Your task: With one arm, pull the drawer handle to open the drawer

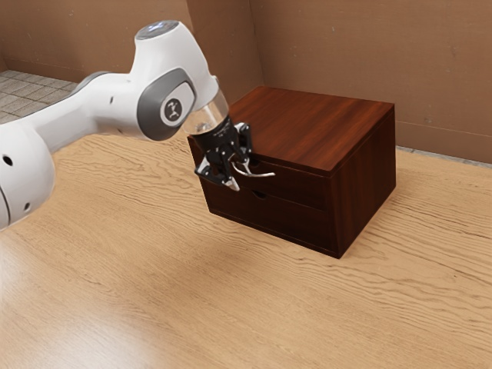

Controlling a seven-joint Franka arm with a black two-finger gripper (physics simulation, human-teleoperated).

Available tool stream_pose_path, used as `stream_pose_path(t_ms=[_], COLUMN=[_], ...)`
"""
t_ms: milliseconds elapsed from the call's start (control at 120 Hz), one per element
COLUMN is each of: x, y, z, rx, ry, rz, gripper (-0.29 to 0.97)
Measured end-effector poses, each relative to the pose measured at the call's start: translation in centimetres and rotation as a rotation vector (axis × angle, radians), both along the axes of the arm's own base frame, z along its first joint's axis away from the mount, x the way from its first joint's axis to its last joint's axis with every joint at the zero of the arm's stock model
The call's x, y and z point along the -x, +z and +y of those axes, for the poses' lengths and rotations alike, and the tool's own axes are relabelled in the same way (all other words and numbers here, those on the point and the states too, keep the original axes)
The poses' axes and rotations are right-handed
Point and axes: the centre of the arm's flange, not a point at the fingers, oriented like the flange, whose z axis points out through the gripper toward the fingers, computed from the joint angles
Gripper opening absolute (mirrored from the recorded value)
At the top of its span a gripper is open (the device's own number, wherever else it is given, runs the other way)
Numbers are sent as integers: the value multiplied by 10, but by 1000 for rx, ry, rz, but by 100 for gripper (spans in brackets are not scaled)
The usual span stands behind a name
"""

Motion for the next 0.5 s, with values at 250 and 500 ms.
stream_pose_path(t_ms=[250,500], x=[10,25], y=[5,4], z=[-4,-6], rx=[-3,-5], ry=[-2,-2], rz=[1,0], gripper=[2,-1])
